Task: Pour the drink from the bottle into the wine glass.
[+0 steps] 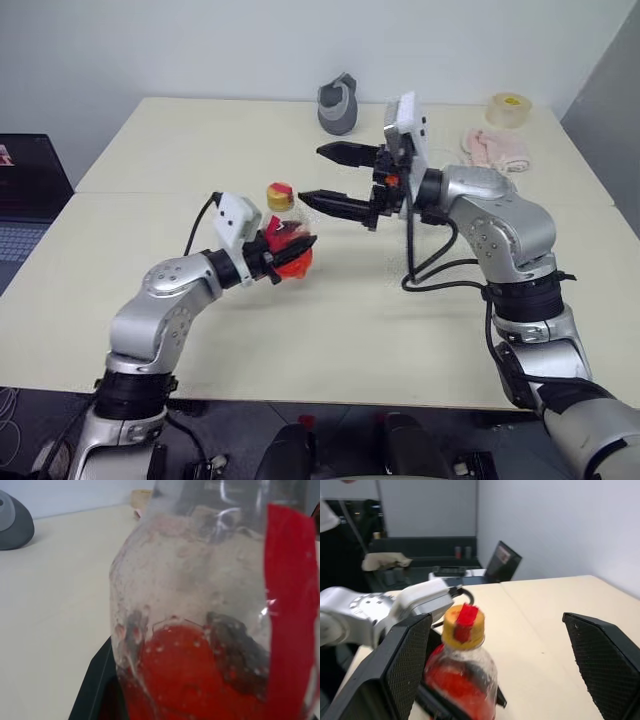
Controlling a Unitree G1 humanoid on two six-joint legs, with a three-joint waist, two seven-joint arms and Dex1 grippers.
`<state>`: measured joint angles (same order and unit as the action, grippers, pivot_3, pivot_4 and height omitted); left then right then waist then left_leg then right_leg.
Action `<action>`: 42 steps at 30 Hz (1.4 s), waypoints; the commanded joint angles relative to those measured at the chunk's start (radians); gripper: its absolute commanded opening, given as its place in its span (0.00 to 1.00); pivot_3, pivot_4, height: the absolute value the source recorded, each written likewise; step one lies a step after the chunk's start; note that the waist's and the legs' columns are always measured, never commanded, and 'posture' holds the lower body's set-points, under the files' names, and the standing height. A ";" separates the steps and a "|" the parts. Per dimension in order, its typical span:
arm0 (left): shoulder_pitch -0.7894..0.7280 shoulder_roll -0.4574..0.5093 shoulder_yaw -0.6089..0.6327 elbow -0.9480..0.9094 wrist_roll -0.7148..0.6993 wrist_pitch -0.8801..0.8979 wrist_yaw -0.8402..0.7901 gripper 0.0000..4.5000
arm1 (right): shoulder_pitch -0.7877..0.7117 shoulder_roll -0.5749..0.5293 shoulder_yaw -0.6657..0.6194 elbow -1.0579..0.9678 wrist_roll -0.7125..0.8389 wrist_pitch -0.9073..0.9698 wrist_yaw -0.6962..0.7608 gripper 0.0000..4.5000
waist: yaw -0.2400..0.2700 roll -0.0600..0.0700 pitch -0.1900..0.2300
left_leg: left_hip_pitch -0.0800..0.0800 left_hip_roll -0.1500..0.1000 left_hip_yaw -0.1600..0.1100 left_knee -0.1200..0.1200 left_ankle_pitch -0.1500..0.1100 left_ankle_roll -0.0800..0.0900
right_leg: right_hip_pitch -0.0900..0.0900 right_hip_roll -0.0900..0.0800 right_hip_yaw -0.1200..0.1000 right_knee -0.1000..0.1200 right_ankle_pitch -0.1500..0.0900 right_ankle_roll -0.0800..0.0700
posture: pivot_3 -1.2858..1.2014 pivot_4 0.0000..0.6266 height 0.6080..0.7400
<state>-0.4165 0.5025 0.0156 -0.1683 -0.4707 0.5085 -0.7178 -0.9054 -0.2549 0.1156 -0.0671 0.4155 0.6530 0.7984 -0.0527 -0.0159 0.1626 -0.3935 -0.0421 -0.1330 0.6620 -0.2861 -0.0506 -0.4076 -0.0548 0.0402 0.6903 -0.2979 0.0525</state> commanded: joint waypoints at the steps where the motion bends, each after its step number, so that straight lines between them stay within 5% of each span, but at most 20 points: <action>1: -0.055 -0.021 -0.008 0.021 0.020 -0.058 -0.011 0.40 | -0.002 0.028 0.011 -0.028 -0.019 -0.016 -0.061 0.99 | -0.001 0.000 0.000 | 0.000 0.000 0.000 0.000 0.000 0.000 | 0.000 0.000 0.000 0.000 0.000 0.000 | 0.52 0.24 1.00; 24: -0.117 -0.089 -0.041 0.090 0.062 -0.105 -0.038 0.40 | -0.089 0.174 0.063 0.165 -0.149 -0.150 -0.184 0.99 | -0.008 0.000 0.000 | 0.000 0.000 0.000 0.000 0.000 0.000 | -0.001 0.001 0.001 0.002 0.000 0.000 | 0.52 0.24 1.00; 42: -0.088 -0.076 0.002 0.036 0.045 -0.078 0.000 0.40 | 0.000 -0.024 0.004 0.062 -0.120 -0.060 -0.113 0.99 | -0.007 0.000 0.000 | 0.000 0.000 0.000 0.000 0.000 0.000 | -0.001 0.001 0.001 0.002 0.000 0.000 | 0.52 0.24 1.00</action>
<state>-0.4864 0.4196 -0.0254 -0.0608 -0.4078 0.4563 -0.7152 -0.9136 -0.2440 0.1762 -0.0030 0.3054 0.5755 0.7021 -0.0596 -0.0159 0.1626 -0.3935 -0.0423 -0.1325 0.6620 -0.2861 -0.0506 -0.4090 -0.0542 0.0408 0.6920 -0.2979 0.0525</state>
